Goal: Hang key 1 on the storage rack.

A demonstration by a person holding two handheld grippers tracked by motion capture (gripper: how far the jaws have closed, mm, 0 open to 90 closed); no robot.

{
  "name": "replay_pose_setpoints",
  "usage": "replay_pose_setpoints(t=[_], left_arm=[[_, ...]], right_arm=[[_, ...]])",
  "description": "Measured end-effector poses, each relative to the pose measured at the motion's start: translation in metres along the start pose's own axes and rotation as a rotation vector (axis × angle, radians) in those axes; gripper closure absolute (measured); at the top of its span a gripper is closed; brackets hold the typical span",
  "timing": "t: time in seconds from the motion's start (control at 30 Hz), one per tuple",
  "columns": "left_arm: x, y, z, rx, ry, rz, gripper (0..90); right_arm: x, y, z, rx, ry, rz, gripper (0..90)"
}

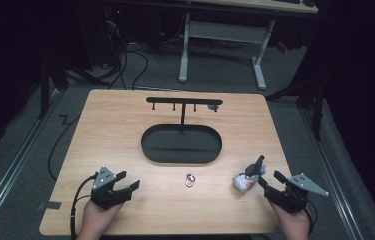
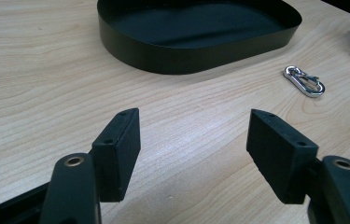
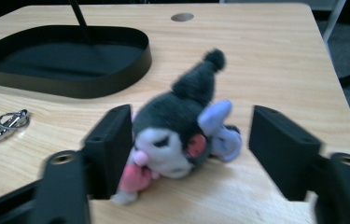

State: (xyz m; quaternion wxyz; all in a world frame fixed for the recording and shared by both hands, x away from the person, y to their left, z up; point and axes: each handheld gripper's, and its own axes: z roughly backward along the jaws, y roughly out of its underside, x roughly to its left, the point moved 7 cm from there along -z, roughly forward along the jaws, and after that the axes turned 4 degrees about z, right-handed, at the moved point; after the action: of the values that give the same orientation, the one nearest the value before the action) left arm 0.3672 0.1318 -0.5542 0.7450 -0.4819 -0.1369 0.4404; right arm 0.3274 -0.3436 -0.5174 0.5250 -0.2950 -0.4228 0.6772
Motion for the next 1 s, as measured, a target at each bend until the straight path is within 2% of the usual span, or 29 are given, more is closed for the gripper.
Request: replay_pose_setpoints(t=[0.03,0.07,0.1,0.13,0.17,0.27,0.4,0.7,0.9,0.93,1.0], left_arm=[[0.000,0.000,0.000,0.000,-0.001,-0.001,35.7],[0.001,0.000,-0.001,0.000,-0.001,0.000,35.7],[0.001,0.001,-0.001,0.005,-0.001,0.001,35.8],[0.001,0.001,-0.001,0.005,-0.001,0.001,35.8],[0.000,0.001,-0.001,0.005,-0.002,0.001,35.9],[0.000,0.002,-0.001,0.006,-0.004,-0.002,36.0],[0.001,0.004,0.002,0.008,-0.016,-0.009,36.4],[0.006,0.012,0.013,0.009,-0.046,-0.004,36.4],[0.013,0.022,0.028,0.006,-0.080,0.010,36.5],[0.014,0.023,0.031,0.004,-0.085,0.013,36.6],[0.015,0.025,0.036,-0.003,-0.094,0.018,36.6]], right_arm=[[0.000,0.000,0.000,0.000,0.000,0.000,38.1],[-0.003,0.002,0.001,0.006,0.005,-0.010,45.4],[-0.008,0.007,0.001,0.031,0.001,-0.008,62.9],[-0.008,0.007,0.001,0.031,0.001,-0.008,62.9],[-0.009,0.010,-0.002,0.058,0.014,0.007,77.9],[-0.010,0.014,-0.007,0.092,0.016,0.018,90.0],[-0.008,0.018,-0.015,0.127,-0.006,0.026,90.0],[-0.005,0.011,-0.030,0.119,-0.001,0.045,89.9],[0.008,-0.004,-0.049,0.096,-0.026,0.100,89.6],[0.015,-0.008,-0.056,0.096,-0.042,0.118,89.2],[0.018,-0.011,-0.059,0.092,-0.045,0.128,89.1]])
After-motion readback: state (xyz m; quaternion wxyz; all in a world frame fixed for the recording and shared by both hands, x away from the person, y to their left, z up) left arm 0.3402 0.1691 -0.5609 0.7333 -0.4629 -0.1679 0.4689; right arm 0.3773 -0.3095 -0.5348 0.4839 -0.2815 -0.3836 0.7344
